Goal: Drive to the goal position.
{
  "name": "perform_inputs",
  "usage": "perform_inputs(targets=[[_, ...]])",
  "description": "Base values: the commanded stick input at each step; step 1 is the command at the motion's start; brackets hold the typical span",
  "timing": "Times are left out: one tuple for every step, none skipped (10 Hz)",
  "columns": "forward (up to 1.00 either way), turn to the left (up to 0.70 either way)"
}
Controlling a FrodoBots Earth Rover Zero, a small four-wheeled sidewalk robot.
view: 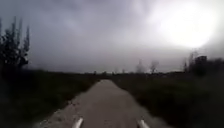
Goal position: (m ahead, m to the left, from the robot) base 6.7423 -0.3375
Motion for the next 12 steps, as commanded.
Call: perform_inputs(targets=[[0.70, 0.00], [0.70, 0.00], [0.70, 0.00], [0.70, 0.00], [0.70, 0.00], [0.70, 0.00], [0.70, 0.00], [0.70, 0.00], [0.70, 0.00], [0.70, 0.00], [0.70, 0.00], [0.70, 0.00]])
